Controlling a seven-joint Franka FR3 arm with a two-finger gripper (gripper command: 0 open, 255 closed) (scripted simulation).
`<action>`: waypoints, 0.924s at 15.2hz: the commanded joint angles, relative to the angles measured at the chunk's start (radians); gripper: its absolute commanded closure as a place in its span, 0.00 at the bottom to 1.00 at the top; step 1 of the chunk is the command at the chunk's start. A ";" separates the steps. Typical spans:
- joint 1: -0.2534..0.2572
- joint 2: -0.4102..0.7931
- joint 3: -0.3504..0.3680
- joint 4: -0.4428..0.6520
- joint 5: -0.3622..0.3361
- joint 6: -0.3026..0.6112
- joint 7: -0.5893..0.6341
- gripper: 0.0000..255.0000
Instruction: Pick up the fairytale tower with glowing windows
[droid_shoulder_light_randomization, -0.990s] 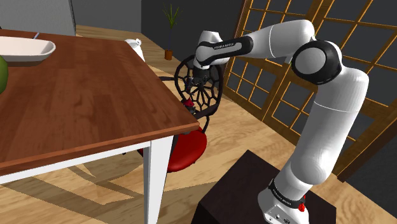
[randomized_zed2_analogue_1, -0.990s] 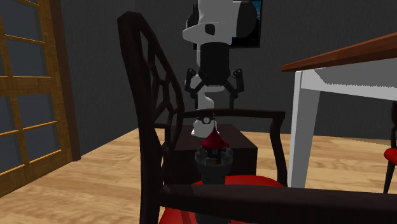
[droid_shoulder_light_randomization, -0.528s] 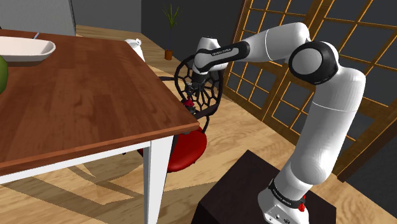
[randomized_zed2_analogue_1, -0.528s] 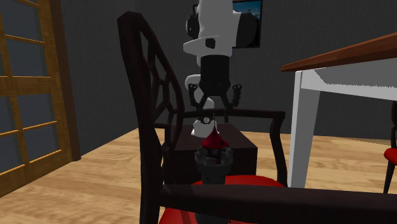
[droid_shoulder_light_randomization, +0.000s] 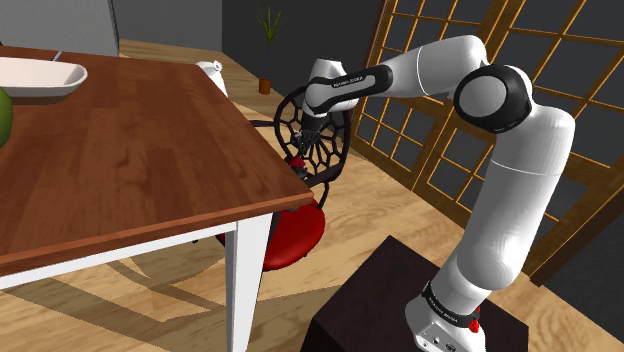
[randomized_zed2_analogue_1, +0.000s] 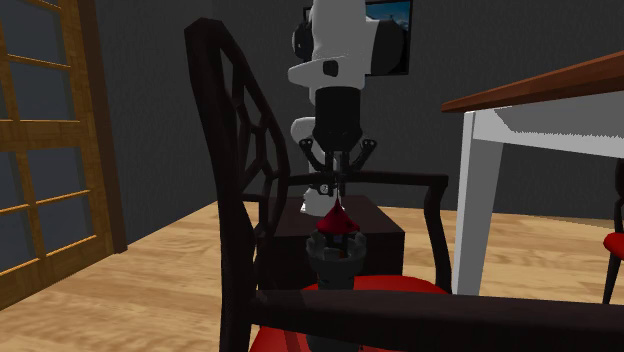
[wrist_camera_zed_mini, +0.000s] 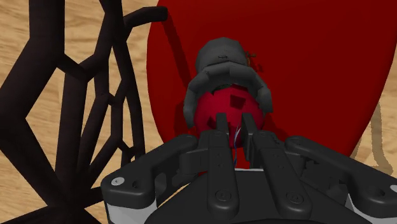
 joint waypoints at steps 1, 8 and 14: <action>-0.001 0.001 0.000 0.000 0.000 0.000 -0.001 1.00; 0.000 -0.028 0.000 0.057 -0.001 -0.085 -0.001 1.00; 0.000 -0.046 -0.001 0.115 -0.001 -0.161 -0.001 1.00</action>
